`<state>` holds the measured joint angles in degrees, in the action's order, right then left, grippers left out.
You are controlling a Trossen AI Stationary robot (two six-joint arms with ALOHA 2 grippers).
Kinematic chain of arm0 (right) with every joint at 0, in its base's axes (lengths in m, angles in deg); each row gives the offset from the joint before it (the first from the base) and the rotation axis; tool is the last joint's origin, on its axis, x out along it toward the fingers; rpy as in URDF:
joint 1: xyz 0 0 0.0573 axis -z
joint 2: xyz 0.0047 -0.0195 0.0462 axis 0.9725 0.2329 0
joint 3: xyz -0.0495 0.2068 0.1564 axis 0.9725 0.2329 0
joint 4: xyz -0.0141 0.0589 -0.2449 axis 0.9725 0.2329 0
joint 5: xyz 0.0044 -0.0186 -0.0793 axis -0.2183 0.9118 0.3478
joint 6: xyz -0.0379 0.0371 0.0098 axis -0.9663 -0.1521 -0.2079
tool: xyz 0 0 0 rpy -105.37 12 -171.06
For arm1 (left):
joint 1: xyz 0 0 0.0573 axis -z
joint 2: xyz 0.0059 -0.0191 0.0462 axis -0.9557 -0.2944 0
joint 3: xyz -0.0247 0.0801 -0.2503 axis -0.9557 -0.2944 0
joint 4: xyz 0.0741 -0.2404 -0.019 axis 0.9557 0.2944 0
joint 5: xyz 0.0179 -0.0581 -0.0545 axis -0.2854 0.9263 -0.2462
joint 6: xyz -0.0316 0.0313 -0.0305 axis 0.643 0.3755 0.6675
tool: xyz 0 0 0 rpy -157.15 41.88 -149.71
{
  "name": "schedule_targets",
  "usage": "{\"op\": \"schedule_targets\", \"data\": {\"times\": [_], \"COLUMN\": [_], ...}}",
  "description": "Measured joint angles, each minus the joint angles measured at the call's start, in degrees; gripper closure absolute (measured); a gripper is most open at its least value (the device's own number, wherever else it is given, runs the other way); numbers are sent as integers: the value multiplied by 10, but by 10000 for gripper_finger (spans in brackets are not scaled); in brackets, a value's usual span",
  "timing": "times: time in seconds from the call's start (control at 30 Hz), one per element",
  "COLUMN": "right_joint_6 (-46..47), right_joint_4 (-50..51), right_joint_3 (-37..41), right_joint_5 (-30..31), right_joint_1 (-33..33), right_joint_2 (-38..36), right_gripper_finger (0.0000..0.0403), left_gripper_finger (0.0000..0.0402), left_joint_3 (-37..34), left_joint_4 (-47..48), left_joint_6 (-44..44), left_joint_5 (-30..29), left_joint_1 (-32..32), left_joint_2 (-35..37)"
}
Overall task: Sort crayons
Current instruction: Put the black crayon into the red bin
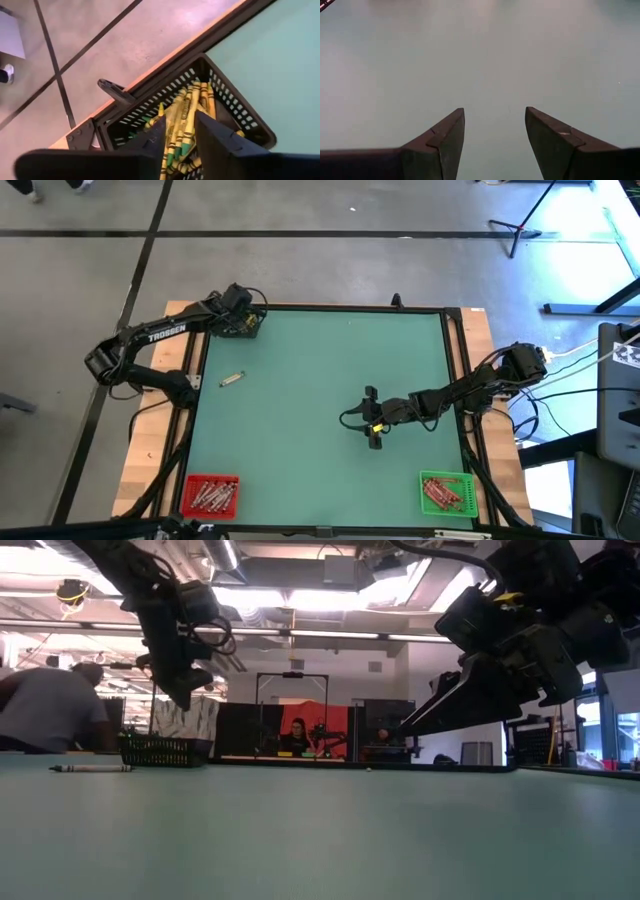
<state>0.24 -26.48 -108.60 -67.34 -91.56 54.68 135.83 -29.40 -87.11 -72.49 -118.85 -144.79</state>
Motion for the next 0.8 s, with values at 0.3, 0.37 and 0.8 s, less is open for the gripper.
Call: {"op": "schedule_targets", "data": {"times": [0.3, 0.37, 0.8], "right_joint_6": [0, 0, 0], "right_joint_4": [0, 0, 0], "right_joint_3": [0, 0, 0], "right_joint_5": [0, 0, 0], "right_joint_1": [0, 0, 0], "right_joint_2": [0, 0, 0], "right_gripper_finger": [196, 196, 196], "left_gripper_finger": [298, 298, 298], "left_joint_3": [0, 0, -27], "left_joint_4": [47, 70, 227], "left_joint_6": [-5, -5, 105], "left_joint_5": [71, 124, 205], "left_joint_1": [56, 74, 183], "left_joint_2": [0, 1, 2]}}
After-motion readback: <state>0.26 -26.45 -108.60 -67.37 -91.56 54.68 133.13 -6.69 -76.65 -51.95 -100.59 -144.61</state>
